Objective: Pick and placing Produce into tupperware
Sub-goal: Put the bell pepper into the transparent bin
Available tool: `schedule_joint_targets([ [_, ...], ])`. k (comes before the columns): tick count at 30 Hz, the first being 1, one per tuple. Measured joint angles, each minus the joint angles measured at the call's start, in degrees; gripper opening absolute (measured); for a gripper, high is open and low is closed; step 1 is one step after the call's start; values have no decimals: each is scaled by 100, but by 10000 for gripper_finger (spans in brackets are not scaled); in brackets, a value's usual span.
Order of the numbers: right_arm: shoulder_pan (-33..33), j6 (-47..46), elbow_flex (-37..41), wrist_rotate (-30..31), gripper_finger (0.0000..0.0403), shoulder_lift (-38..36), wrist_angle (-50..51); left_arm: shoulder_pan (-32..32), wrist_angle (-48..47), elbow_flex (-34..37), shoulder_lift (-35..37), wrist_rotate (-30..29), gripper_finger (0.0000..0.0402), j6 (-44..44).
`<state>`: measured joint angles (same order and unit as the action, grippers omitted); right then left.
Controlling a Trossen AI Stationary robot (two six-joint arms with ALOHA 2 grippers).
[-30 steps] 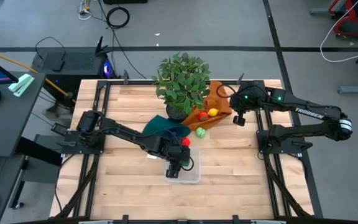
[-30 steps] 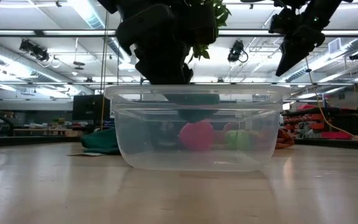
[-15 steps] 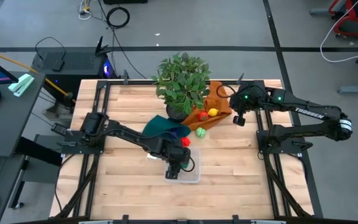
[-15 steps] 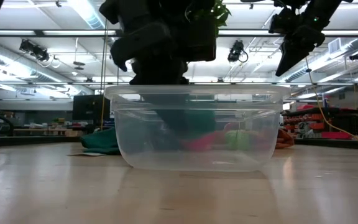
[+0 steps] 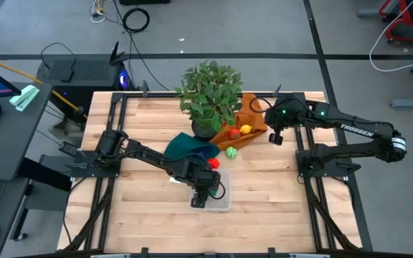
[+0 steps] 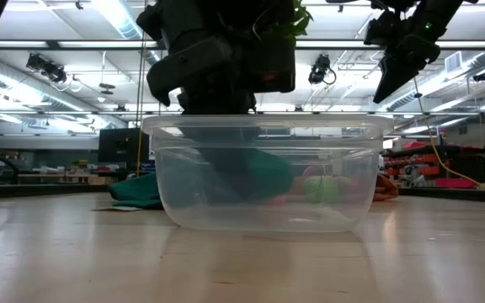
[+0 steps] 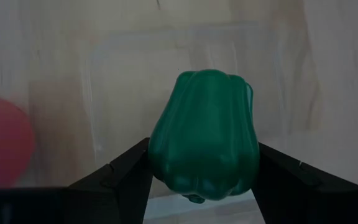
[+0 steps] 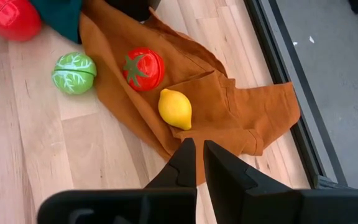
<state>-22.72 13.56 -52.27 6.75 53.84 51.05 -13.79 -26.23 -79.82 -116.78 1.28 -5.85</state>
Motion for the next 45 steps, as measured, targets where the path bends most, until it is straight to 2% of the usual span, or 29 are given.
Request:
schedule_joint_targets([
  [9, 0, 0, 0, -1, 0, 0, 2, 1, 8, -1, 1, -4, 266, 0],
  [21, 0, 0, 0, -1, 0, 0, 7, -1, -20, -42, 118, -15, 254, 187],
  [34, 1, 0, 2, -1, 0, 1, 24, -60, -860, -685, 141, -62, 249, 392],
  [45, 2, 0, 2, -1, 0, 2, 60, -71, -1057, -955, 256, -127, 242, 561],
])
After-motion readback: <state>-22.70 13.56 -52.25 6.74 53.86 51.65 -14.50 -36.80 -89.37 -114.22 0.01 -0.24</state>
